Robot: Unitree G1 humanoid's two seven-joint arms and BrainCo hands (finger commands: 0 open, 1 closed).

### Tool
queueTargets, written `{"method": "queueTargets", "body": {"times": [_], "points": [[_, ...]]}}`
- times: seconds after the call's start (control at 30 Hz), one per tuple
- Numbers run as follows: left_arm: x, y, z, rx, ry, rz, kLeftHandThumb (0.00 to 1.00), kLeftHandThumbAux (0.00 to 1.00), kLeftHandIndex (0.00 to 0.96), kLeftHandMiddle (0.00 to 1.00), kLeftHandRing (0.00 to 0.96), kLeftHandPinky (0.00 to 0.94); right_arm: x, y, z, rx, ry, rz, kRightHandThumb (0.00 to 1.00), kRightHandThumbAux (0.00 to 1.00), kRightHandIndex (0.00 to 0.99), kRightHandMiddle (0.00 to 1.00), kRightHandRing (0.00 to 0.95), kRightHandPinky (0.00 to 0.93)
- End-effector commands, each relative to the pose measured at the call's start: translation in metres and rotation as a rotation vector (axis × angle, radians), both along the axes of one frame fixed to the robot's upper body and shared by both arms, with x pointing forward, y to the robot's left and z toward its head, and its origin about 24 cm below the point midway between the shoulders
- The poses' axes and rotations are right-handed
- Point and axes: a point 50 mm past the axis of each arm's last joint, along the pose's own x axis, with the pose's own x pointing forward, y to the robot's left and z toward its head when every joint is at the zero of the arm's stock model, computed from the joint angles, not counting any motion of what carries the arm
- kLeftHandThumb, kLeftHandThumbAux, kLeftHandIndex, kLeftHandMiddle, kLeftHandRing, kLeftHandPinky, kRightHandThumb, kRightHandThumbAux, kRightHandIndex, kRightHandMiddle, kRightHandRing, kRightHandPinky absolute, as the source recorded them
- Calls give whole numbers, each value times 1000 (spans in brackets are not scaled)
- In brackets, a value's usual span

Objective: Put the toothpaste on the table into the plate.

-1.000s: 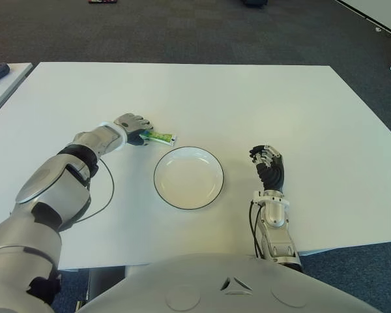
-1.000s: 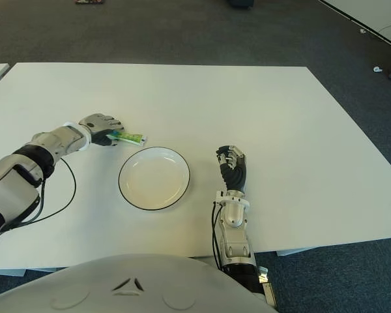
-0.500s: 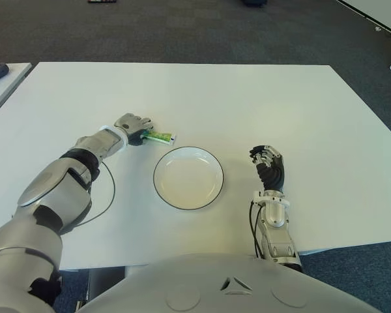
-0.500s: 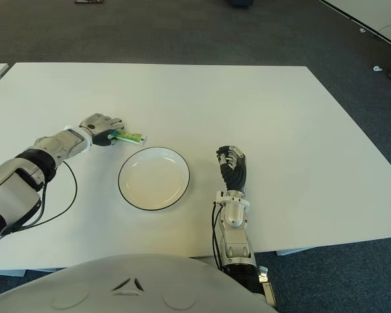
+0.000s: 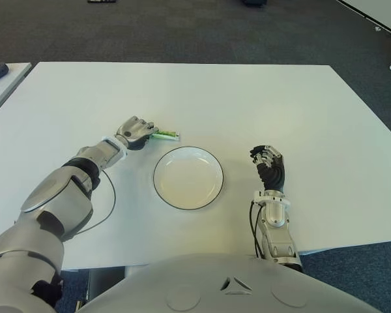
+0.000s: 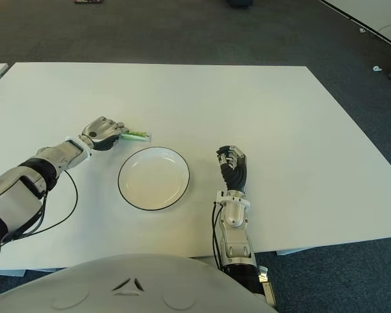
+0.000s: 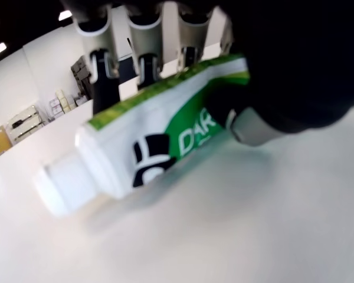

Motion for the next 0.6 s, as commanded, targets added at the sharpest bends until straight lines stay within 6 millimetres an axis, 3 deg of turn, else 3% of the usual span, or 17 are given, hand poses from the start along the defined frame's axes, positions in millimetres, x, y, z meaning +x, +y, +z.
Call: {"method": "queueTargets", "body": {"times": [0.03,0.6], "points": [[-7,0,-8,-1,12,-9,718,703,438,840,864,892,-1,-1,-2,-2,19,-6,702,732,427,498,470,489],[-6,3,-8,-17,19,33,715,706,437,856,878,892,0,-1,-2,8,7,1,702,731,427,501,477,487]]}}
